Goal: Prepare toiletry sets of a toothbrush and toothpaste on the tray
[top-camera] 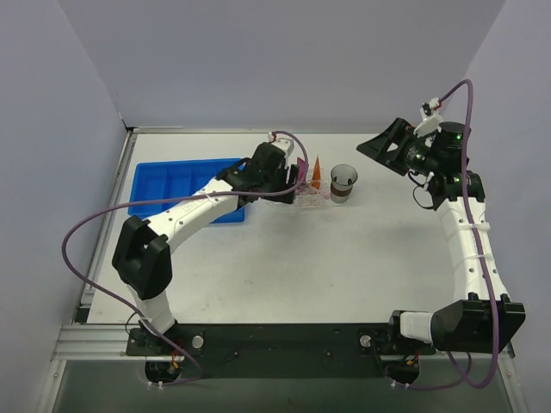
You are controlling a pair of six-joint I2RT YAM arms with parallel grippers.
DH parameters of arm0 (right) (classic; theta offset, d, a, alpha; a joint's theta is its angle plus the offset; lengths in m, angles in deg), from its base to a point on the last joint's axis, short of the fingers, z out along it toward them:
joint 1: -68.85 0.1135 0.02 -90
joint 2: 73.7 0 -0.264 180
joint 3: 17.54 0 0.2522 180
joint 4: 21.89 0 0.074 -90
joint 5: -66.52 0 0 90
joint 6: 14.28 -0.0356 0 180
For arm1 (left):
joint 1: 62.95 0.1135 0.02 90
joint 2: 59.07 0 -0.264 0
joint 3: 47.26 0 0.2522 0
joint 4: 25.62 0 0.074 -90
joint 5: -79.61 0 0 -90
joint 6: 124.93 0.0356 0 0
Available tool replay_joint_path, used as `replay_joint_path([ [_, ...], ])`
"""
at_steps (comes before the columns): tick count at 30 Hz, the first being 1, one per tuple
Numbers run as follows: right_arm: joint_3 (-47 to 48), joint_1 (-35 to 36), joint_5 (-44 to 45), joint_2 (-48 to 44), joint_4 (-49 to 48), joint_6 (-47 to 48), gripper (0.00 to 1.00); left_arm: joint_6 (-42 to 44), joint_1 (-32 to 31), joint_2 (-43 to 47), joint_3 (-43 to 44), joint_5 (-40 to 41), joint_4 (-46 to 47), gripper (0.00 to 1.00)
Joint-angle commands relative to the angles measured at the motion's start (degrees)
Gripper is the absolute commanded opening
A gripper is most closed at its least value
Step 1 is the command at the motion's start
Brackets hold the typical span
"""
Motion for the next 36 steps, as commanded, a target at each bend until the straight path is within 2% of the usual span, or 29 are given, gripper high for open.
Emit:
replay_joint_path([
  [1,0.4,-0.4,1.1,-2.2,0.3,2.5,0.71,0.8,0.3,9.0,-5.5,2.1,10.3,0.75],
  [14,2.4,-0.5,8.3,-5.1,6.5,8.8,0.71,-7.1,4.7,26.4,-22.4,15.2,21.6,0.77],
  [15,2.1,-0.5,8.7,-5.9,6.8,9.2,0.71,-7.0,4.6,27.7,-24.5,17.4,22.3,0.8],
  [18,1.4,-0.5,10.8,-7.7,7.2,10.2,0.71,-5.8,4.2,32.2,-27.5,23.1,23.6,0.82],
  [23,-0.6,-0.4,14.6,-10.5,7.3,11.8,0.71,-5.7,4.1,37.7,-29.0,30.6,21.1,0.84],
  [25,-1.3,-0.5,15.7,-11.7,7.3,12.1,0.71,-6.3,4.1,39.2,-29.0,33.4,19.9,0.88],
  [36,-5.3,-0.4,20.1,-14.9,6.5,12.2,0.71,-6.8,4.0,40.7,-29.0,35.8,16.0,0.9],
])
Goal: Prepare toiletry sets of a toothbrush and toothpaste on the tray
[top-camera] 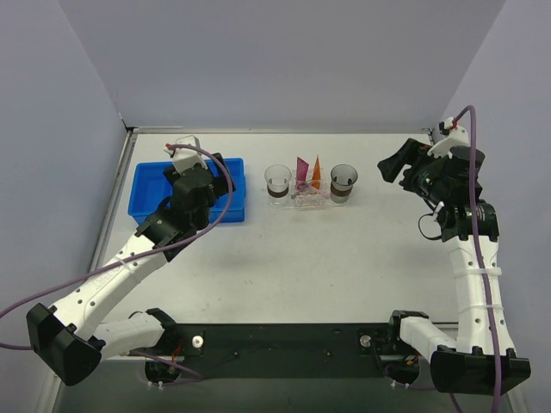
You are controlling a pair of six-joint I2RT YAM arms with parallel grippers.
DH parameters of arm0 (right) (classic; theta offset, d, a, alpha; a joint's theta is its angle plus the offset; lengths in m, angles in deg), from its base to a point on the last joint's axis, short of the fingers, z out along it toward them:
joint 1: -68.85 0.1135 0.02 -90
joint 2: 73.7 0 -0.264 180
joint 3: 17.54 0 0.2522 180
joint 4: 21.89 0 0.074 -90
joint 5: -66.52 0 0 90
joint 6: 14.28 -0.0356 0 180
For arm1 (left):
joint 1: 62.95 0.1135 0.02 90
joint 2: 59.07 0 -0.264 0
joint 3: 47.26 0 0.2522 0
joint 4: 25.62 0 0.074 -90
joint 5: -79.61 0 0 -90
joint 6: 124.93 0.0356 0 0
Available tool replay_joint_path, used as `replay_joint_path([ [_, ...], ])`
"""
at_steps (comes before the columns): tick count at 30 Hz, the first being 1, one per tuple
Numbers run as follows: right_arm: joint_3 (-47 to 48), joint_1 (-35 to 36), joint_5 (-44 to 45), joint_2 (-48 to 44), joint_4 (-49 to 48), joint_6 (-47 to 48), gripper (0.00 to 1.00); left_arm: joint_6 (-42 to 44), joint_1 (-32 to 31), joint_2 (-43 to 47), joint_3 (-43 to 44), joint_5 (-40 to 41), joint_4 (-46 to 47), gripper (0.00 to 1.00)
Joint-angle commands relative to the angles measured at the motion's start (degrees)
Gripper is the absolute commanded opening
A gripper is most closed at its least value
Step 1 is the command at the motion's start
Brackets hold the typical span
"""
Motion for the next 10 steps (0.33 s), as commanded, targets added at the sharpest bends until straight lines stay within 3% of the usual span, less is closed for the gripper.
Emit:
replay_joint_path([
  [1,-0.5,-0.5,1.8,-1.1,-1.5,0.5,0.71,-1.1,-0.3,0.8,-0.1,2.5,-0.9,0.9],
  [10,-1.2,-0.5,1.6,-1.4,-2.3,-1.0,0.71,0.7,-0.7,0.7,0.4,3.0,-0.4,0.9],
])
